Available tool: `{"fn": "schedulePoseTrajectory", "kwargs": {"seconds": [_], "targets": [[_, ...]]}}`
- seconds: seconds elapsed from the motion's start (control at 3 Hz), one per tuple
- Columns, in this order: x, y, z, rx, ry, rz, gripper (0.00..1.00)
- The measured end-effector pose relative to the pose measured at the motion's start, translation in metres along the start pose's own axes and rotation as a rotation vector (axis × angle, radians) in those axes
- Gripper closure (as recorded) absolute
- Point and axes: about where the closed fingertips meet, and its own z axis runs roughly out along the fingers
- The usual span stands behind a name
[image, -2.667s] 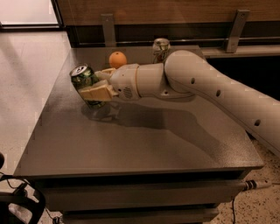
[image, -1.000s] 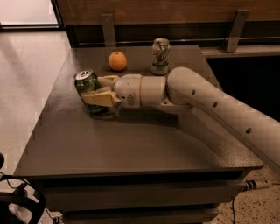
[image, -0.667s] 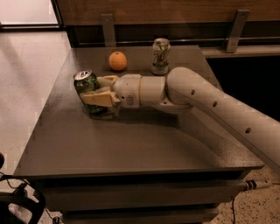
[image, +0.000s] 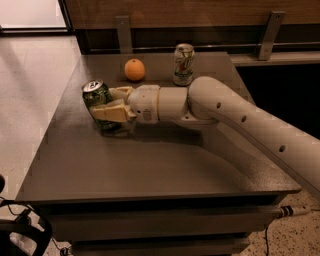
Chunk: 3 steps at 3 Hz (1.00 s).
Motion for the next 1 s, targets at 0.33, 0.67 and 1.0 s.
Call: {"fn": "schedulePoseTrajectory", "kwargs": {"seconds": [0.33, 0.67, 1.0], "targets": [[-0.0006, 0.0016, 0.0020, -0.004, 0.000, -0.001, 0.12], [-0.0011, 0.0030, 0.0037, -0.008, 0.000, -0.002, 0.00], [-0.0011, 0.0030, 0.0038, -0.008, 0.000, -0.002, 0.00]]}}
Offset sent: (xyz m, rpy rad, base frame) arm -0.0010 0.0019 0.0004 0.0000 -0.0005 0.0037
